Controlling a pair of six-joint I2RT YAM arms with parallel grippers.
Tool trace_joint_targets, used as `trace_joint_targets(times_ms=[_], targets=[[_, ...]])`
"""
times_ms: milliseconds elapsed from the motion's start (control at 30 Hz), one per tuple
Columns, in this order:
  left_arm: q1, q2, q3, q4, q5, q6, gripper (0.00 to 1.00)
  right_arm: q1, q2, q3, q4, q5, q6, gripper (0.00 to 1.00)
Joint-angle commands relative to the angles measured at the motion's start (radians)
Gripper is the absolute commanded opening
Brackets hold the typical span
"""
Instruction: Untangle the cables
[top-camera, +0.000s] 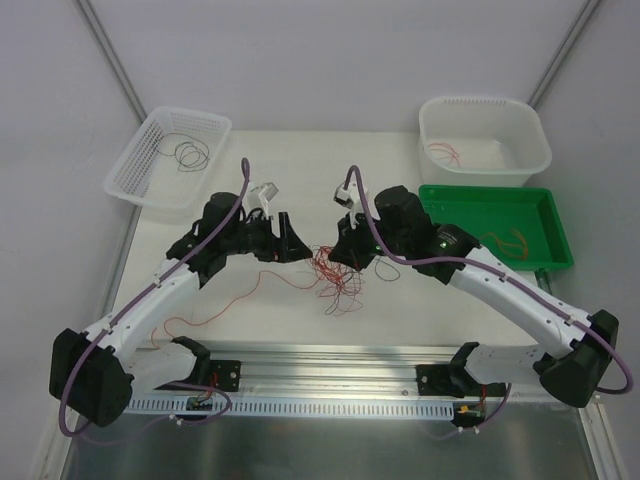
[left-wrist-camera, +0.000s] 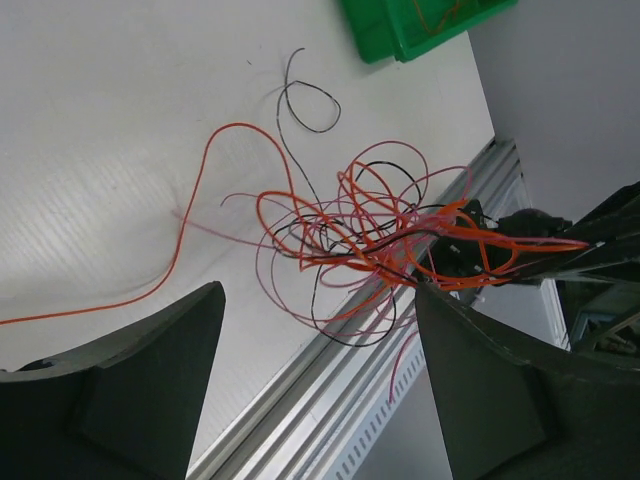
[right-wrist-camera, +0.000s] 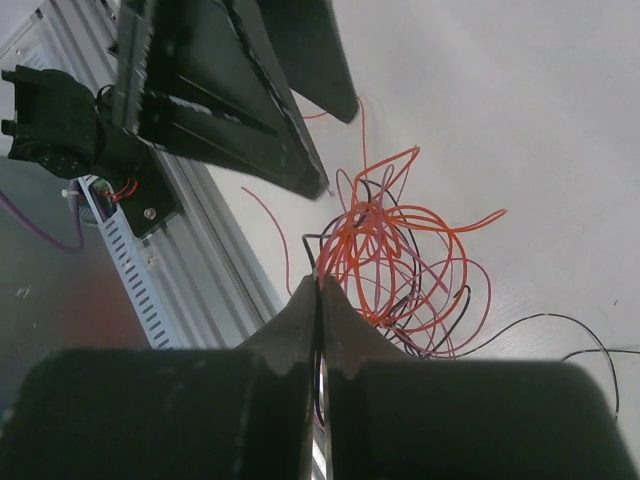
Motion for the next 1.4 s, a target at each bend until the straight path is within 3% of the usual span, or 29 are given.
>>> trace_joint_targets(times_ms=[0,233,333,367,500,667,733,833,933,1067,1200,1233,1333,1367], targets=[[-0.075,0.052,0.043,0.086,0.046,0.051,0.77,0.033,0.029,0.07,0.006,-0.056,-0.075,0.01],[-0.156,0.12,0.057,0.095,0.057,0.089,0.68,0.063,0.079,0.098,-0.004,-0.067,-0.099,0.01],[-0.164,0.127,0.049,0.095,0.043,0.084,0.41,0.066,0.078,0.09,-0.008,-0.042,-0.104,0.01],[-0.162,0.127,0.04,0.096,0.021,0.086,0.25,0.064,0.075,0.087,-0.013,-0.021,-0.105,0.01],[-0.162,0.097,0.026,0.095,-0.081,0.081,0.0,0.064,0.046,0.058,-0.02,0.01,-0.107,0.01],[-0.156,0.042,-0.006,0.078,-0.342,0.019,0.0,0.061,-0.025,-0.022,-0.054,0.145,-0.09,0.01],[-0.146,0.011,-0.011,0.023,-0.493,-0.012,0.0,0.047,-0.054,-0.056,-0.071,0.233,-0.066,0.01],[-0.11,-0.018,-0.007,-0.06,-0.598,-0.031,0.0,-0.025,-0.118,-0.135,-0.088,0.295,0.014,0.01],[-0.086,-0.049,-0.018,-0.1,-0.641,-0.04,0.0,-0.104,-0.178,-0.211,-0.083,0.398,0.083,0.01],[-0.078,-0.049,-0.008,-0.114,-0.59,-0.034,0.0,-0.117,-0.177,-0.249,-0.059,0.389,0.152,0.03],[-0.08,-0.031,0.006,-0.114,-0.482,-0.035,0.0,-0.07,-0.137,-0.248,0.027,0.309,0.161,0.18],[-0.08,-0.031,0.006,-0.114,-0.474,-0.035,0.0,-0.036,-0.116,-0.223,0.027,0.311,0.155,0.33],[-0.08,-0.041,0.002,-0.114,-0.448,-0.046,0.0,0.039,-0.073,-0.183,0.052,0.312,0.152,0.56],[-0.08,-0.046,0.002,-0.114,-0.438,-0.049,0.0,0.055,-0.065,-0.169,0.067,0.311,0.16,0.59]])
